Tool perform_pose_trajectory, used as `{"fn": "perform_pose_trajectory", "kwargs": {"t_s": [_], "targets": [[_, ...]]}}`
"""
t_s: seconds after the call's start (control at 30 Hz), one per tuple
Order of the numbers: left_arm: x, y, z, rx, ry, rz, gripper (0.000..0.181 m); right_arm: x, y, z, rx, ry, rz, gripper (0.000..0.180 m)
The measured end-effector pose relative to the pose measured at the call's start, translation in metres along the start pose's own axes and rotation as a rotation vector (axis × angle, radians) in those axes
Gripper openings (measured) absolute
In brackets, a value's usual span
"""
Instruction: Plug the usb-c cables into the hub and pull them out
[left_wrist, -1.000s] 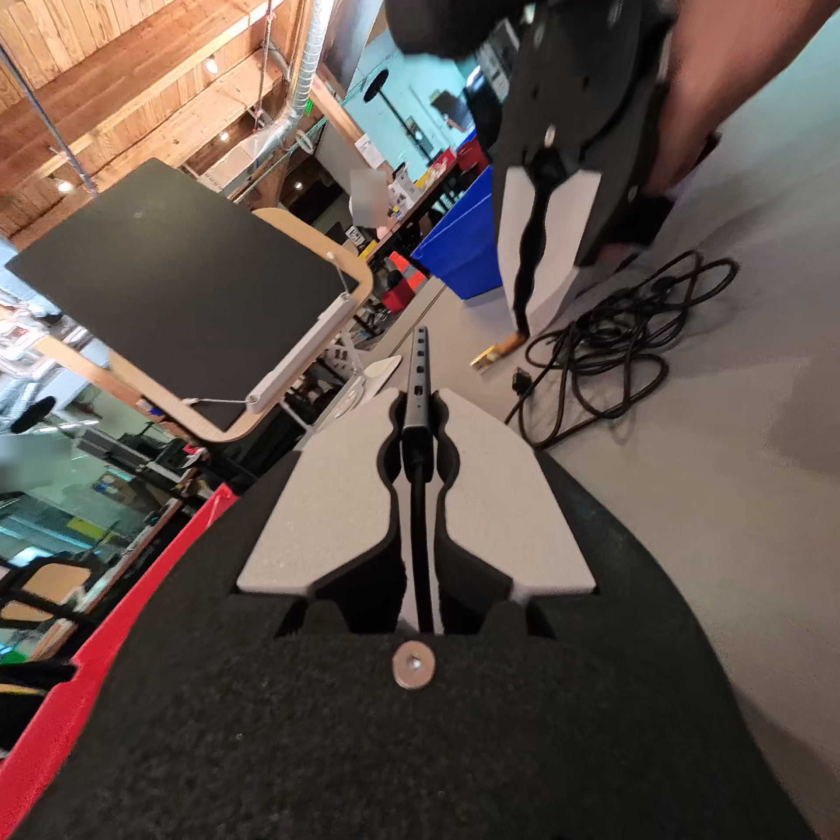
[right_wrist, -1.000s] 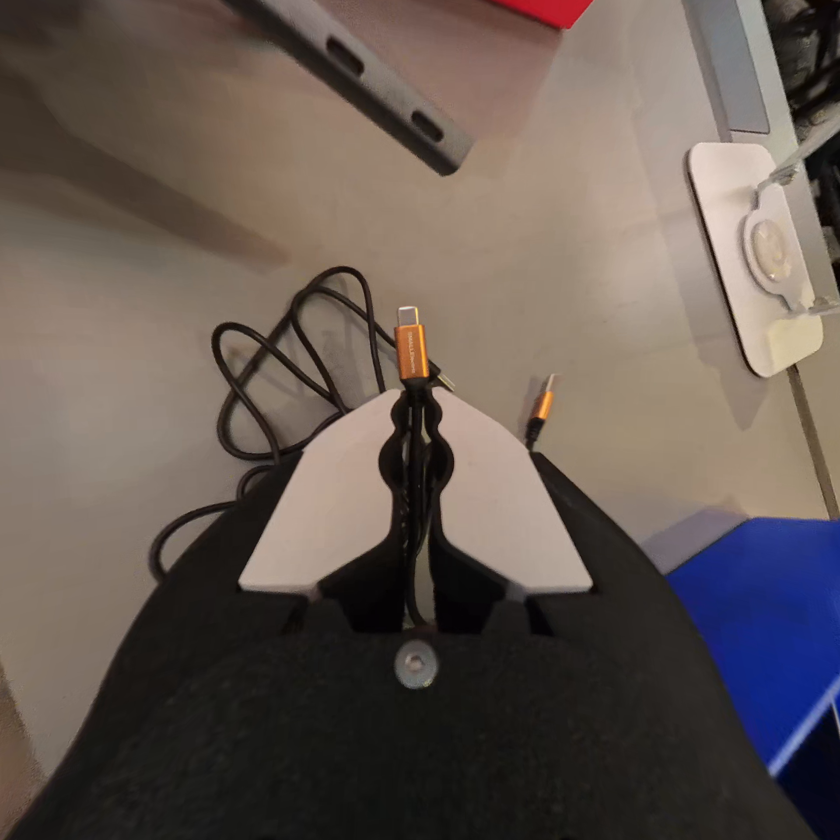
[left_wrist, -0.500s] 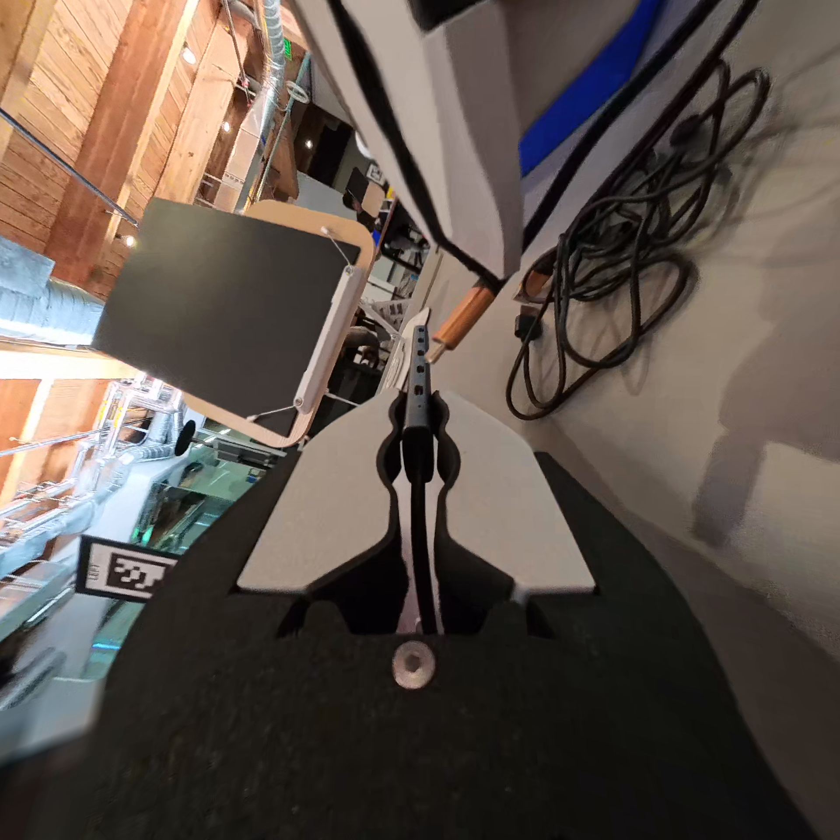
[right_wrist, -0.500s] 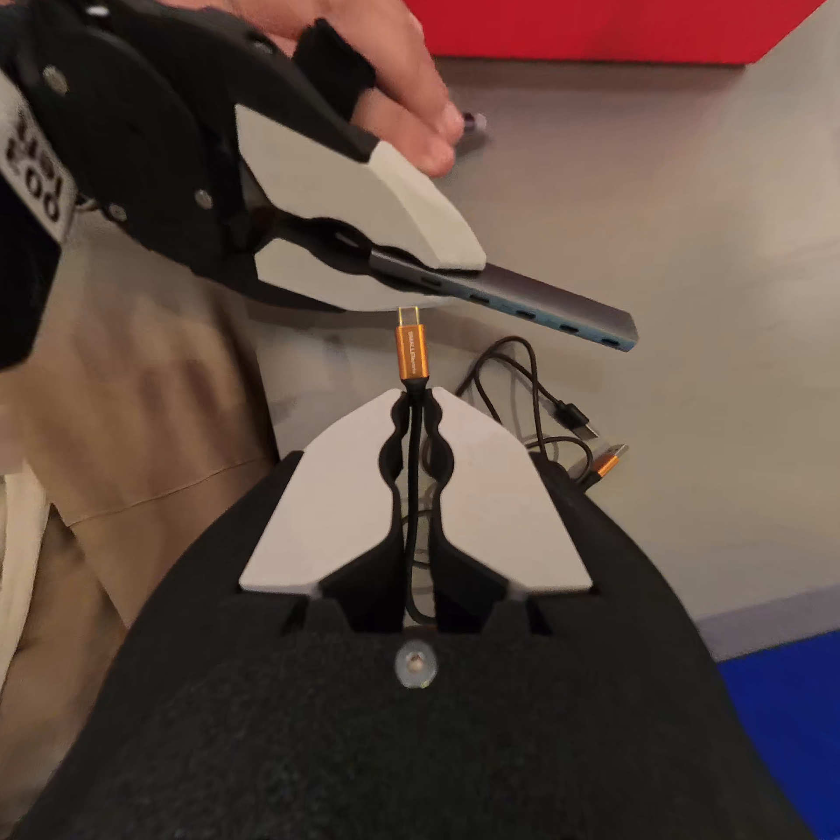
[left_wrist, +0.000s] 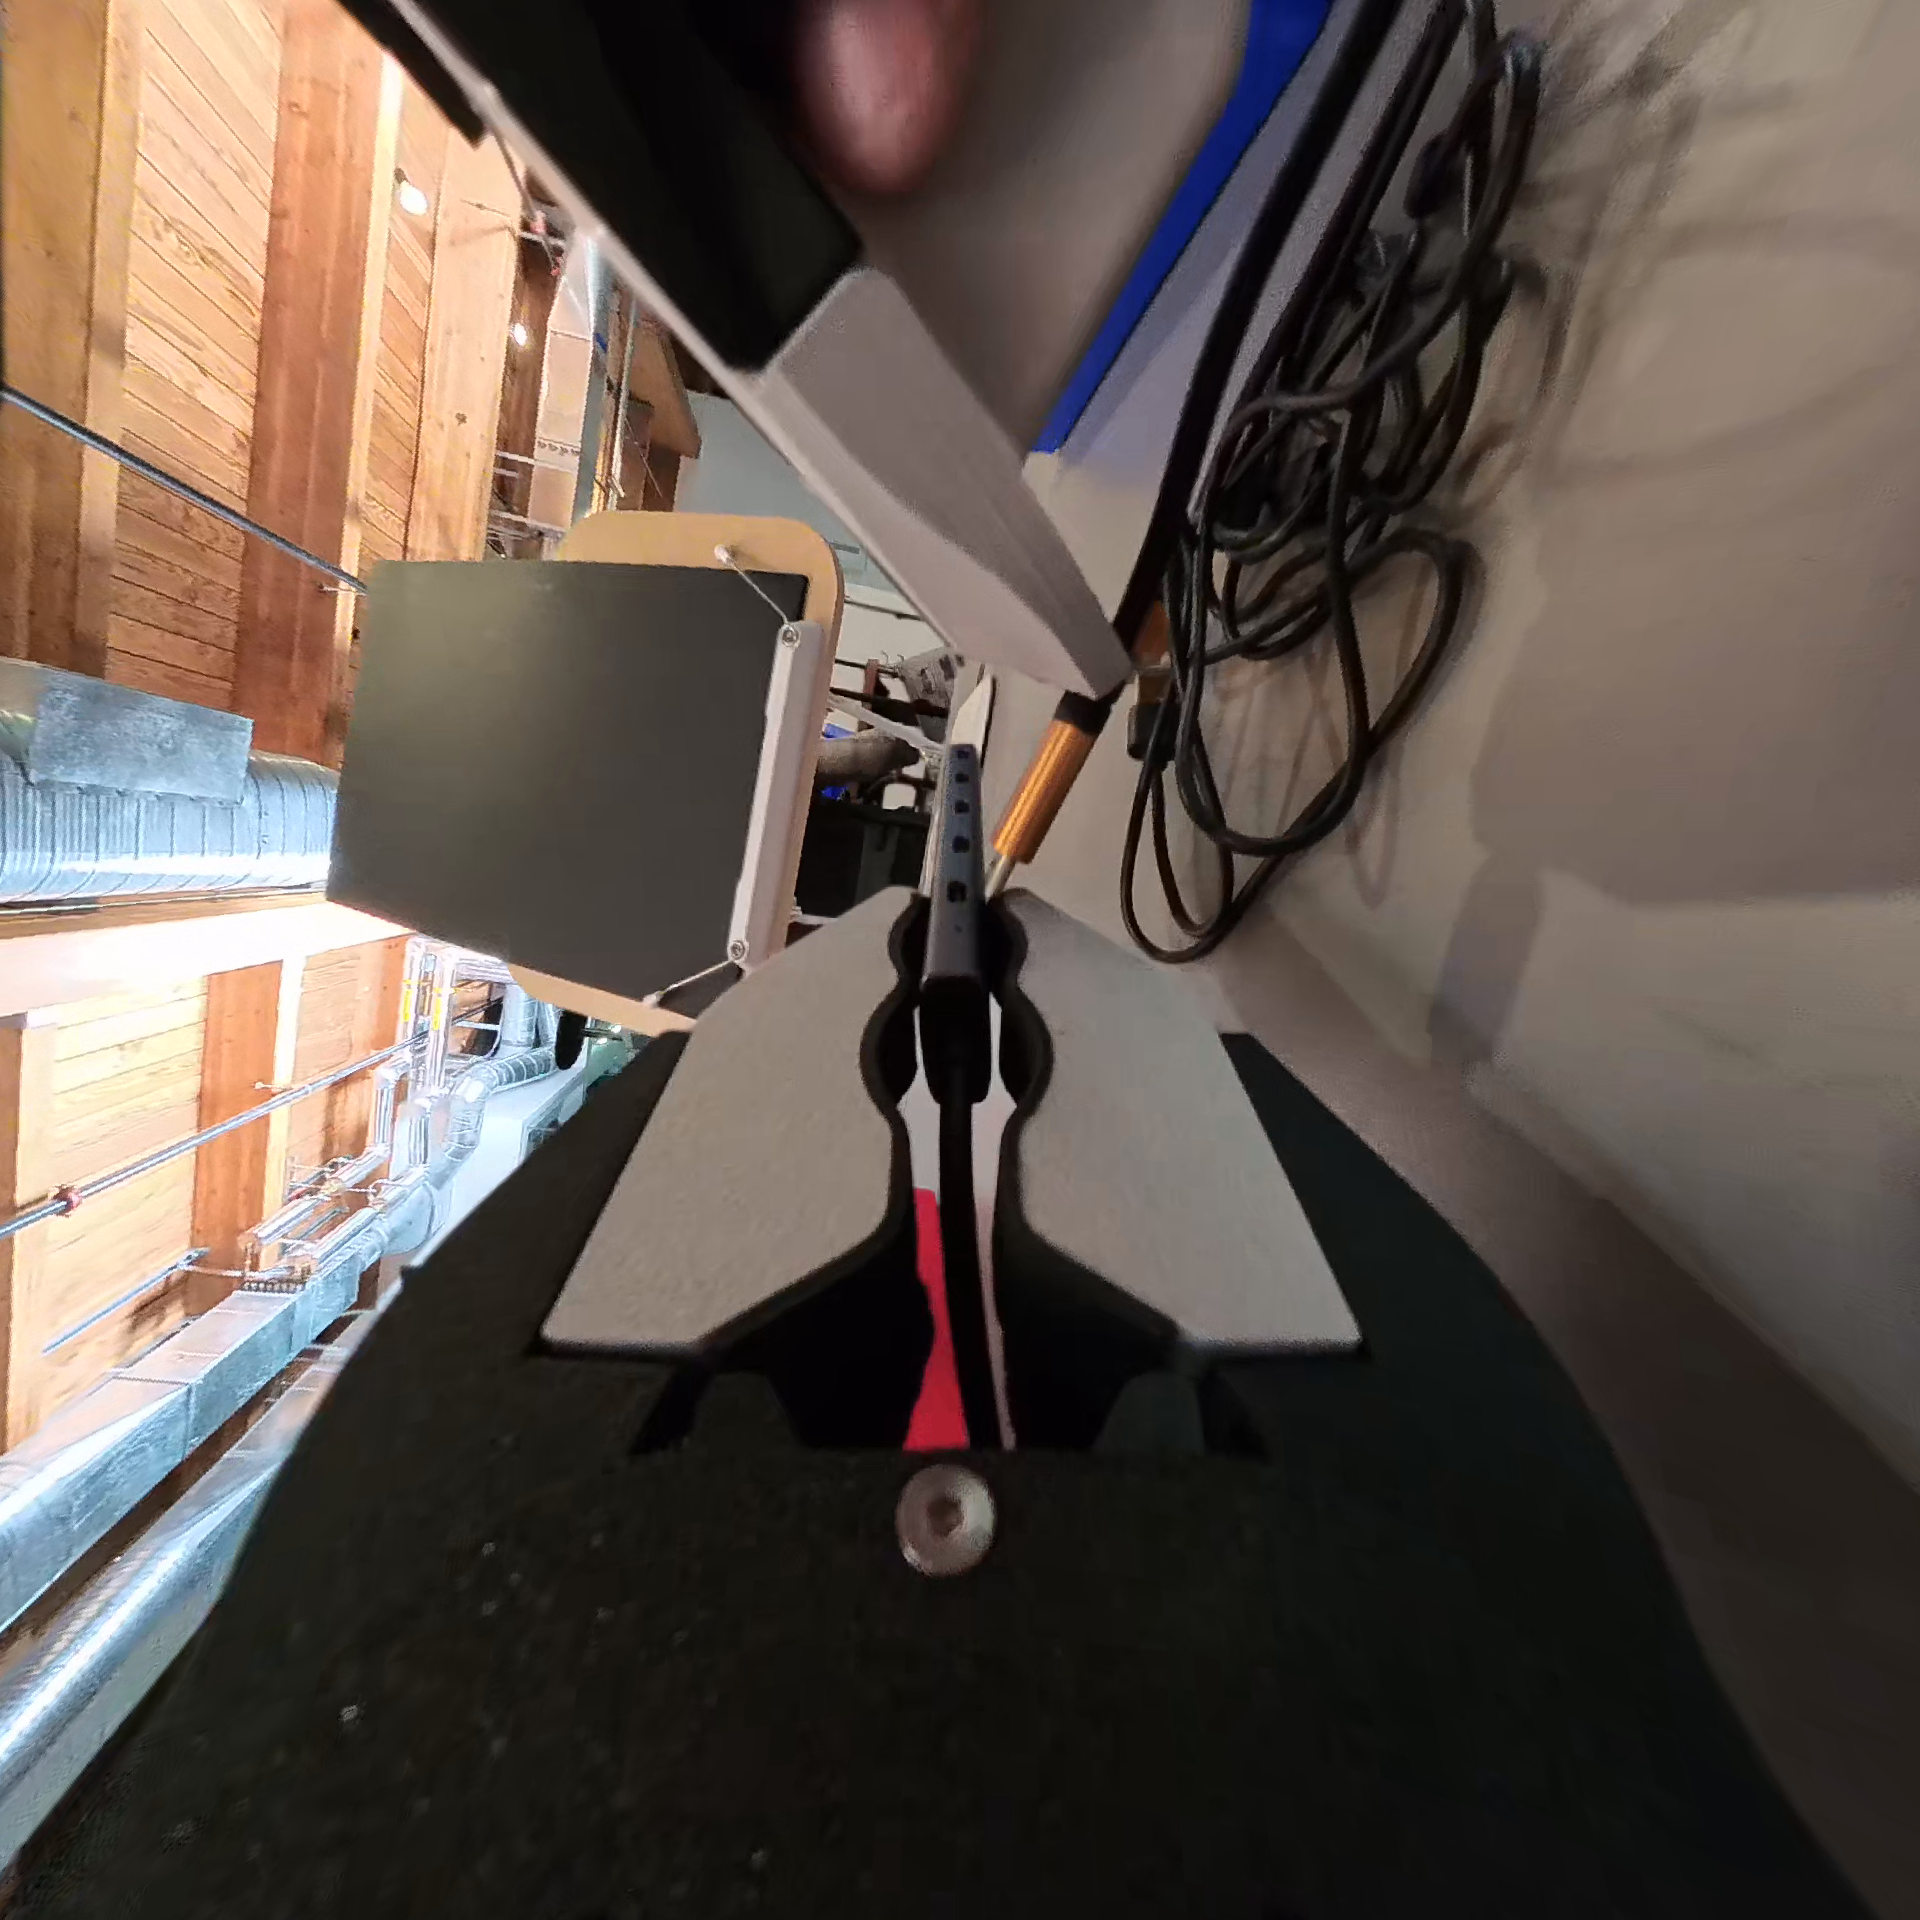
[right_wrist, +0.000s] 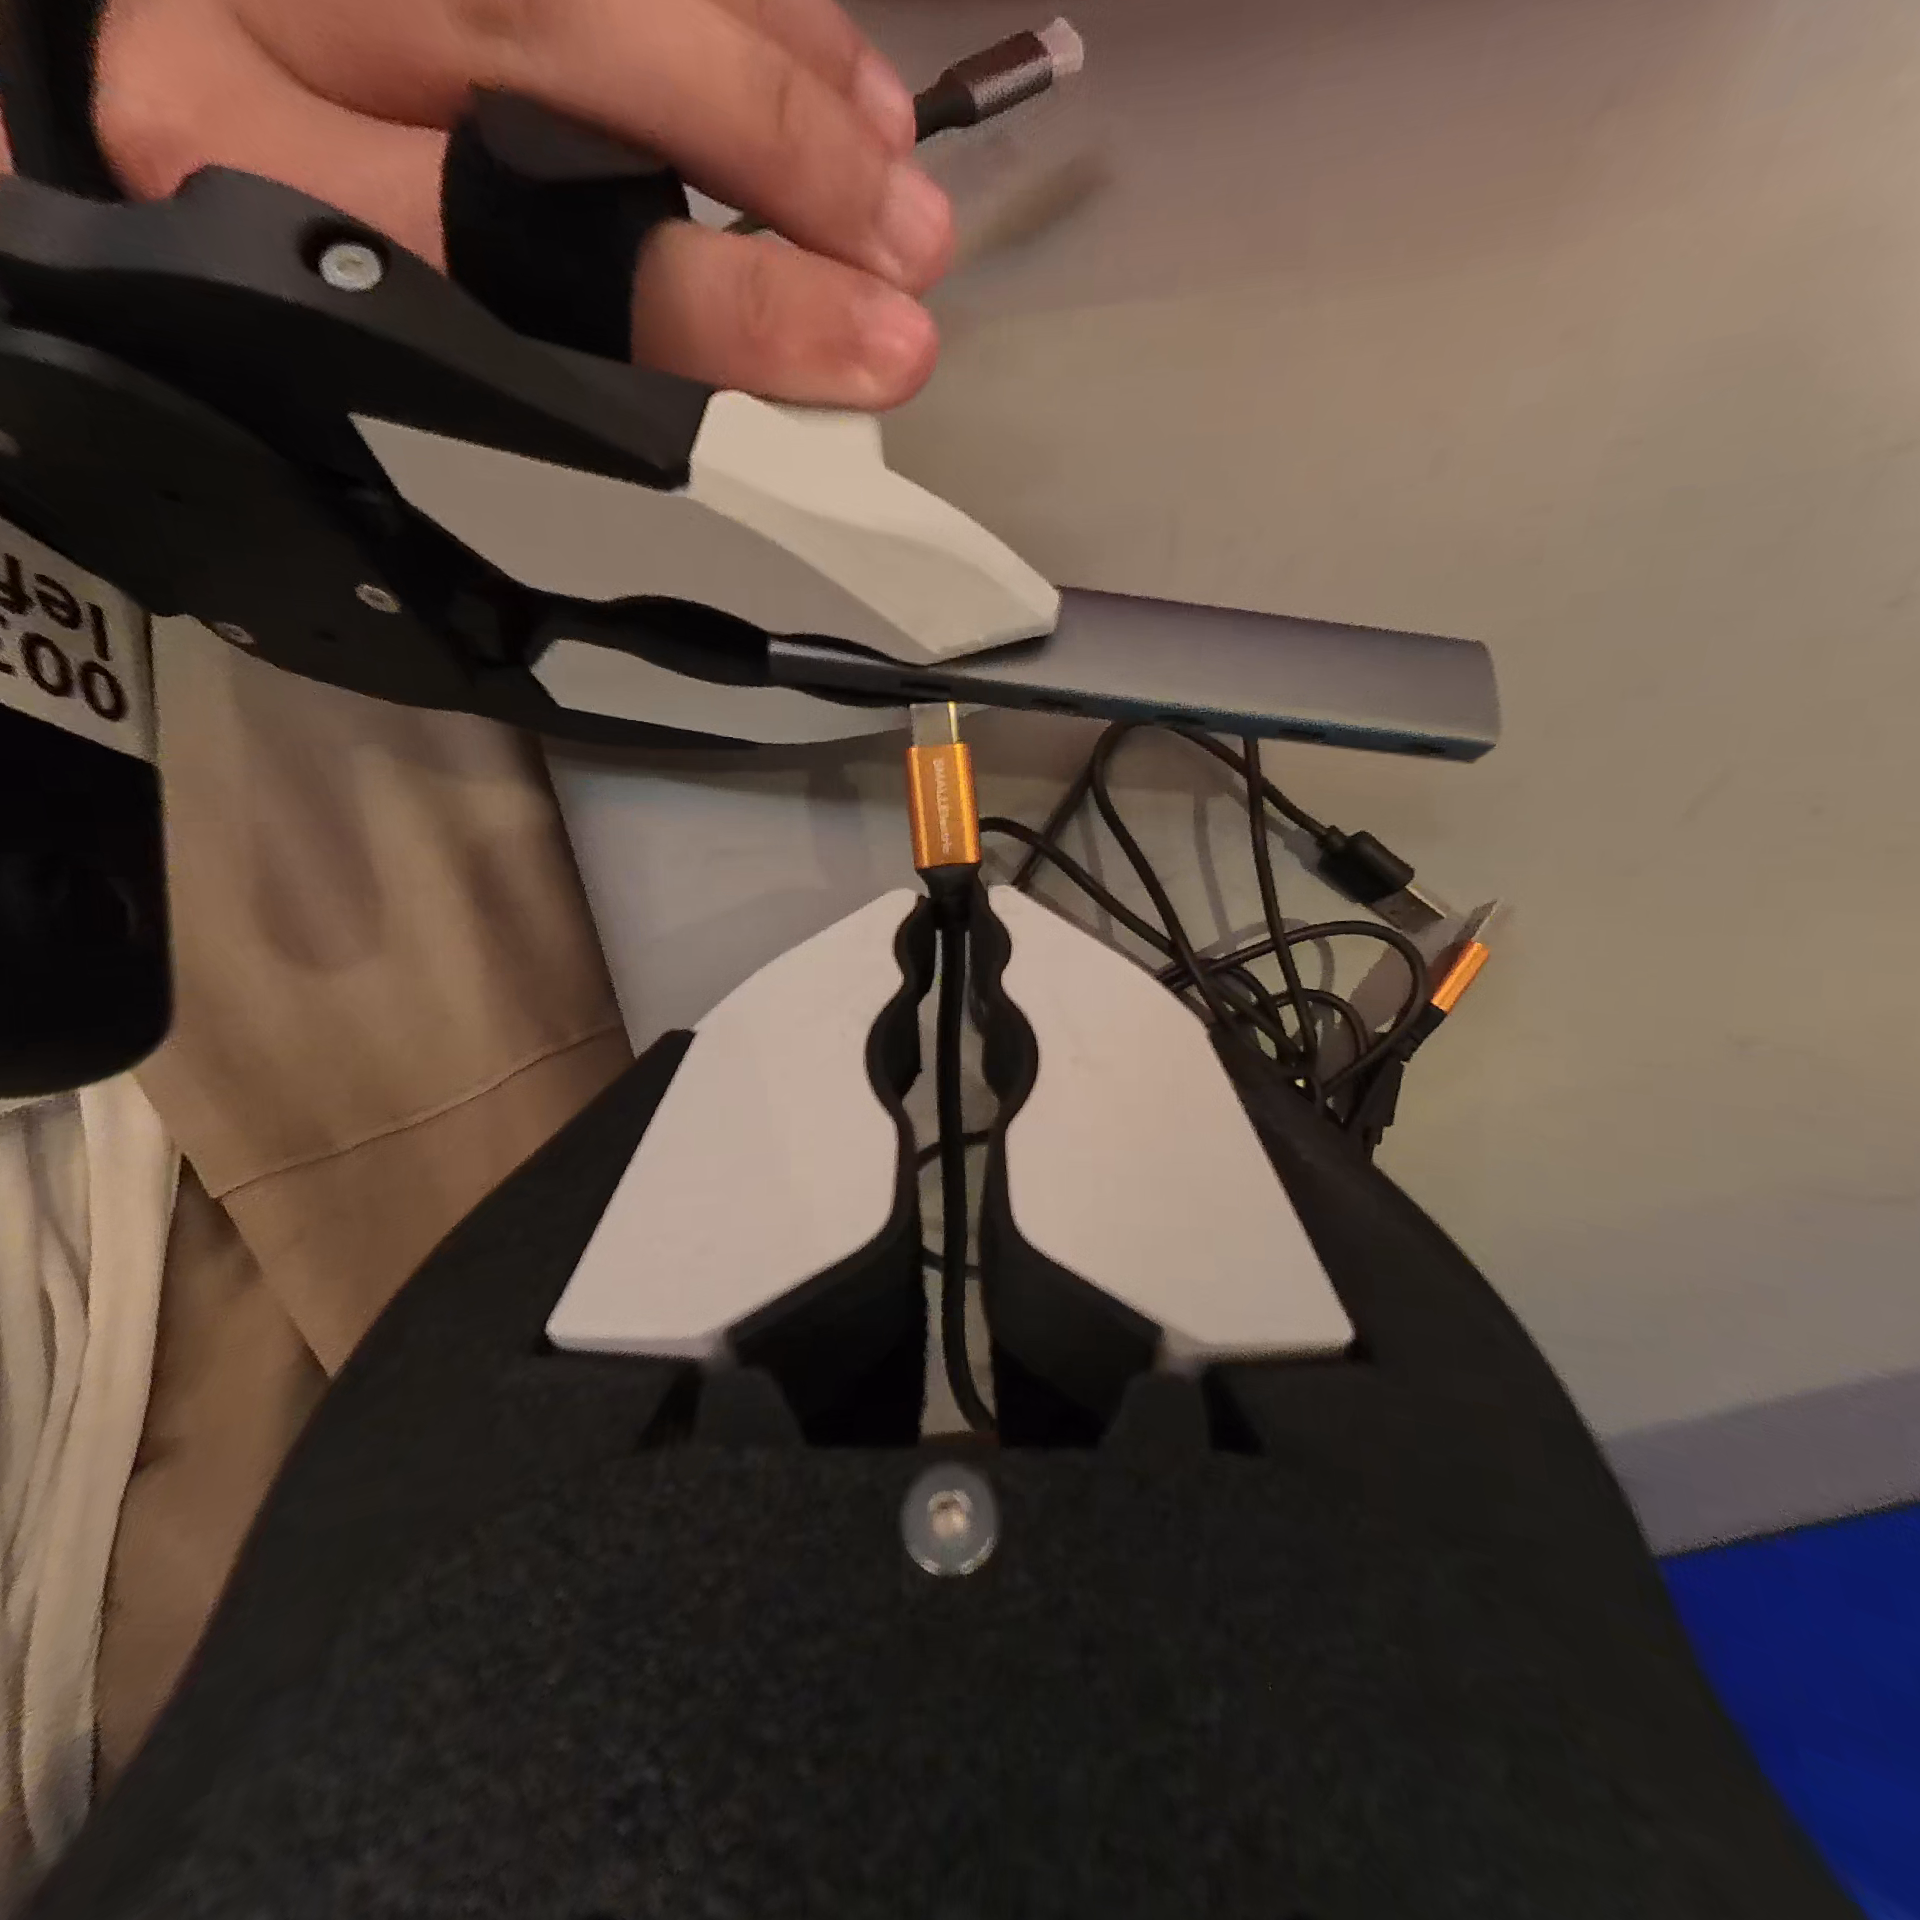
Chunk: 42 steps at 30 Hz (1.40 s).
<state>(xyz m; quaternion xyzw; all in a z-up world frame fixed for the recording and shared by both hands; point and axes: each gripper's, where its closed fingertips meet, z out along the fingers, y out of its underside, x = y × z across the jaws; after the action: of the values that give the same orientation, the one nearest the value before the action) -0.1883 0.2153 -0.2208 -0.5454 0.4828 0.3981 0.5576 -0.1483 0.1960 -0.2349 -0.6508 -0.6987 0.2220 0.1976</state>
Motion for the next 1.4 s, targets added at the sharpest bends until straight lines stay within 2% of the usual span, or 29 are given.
{"fn": "perform_pose_trajectory", "kwargs": {"t_s": [1.4], "targets": [[0.0056, 0.0041, 0.0022, -0.041, -0.002, 0.1, 0.009, 0.0006, 0.0015, -0.0004, 0.006, -0.018, 0.046, 0.006]]}}
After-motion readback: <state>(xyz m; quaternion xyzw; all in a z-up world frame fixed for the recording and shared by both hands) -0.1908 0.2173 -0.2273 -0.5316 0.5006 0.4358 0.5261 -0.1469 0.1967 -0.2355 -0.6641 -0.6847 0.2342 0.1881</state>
